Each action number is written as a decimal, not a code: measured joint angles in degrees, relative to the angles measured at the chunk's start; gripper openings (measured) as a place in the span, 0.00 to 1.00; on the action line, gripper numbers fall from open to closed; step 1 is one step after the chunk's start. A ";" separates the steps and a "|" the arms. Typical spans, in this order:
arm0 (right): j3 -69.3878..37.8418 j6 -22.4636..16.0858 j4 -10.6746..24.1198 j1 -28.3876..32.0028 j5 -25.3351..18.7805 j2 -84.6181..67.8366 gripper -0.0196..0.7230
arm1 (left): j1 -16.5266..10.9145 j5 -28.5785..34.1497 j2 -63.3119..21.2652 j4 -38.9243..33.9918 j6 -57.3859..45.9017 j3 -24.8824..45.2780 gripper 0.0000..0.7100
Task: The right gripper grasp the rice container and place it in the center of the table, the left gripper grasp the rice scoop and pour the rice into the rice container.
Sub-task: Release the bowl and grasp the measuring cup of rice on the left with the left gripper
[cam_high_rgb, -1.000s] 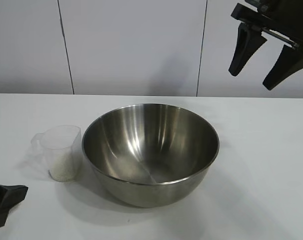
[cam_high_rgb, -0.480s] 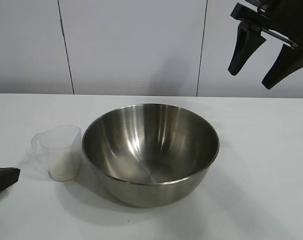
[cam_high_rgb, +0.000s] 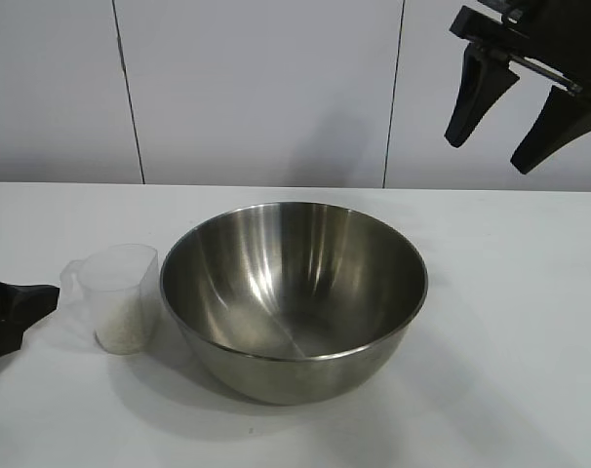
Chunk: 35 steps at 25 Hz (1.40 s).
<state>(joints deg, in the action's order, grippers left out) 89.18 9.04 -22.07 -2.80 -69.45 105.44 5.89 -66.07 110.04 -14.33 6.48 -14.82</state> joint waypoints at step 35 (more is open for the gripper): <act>0.00 0.00 -0.34 0.00 0.59 0.00 0.68 | 0.00 0.03 0.54 1.28 -3.13 3.55 0.79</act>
<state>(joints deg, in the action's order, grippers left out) 89.18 9.04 -22.40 -2.80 -68.86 105.44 5.89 -66.04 110.59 -13.05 3.34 -11.27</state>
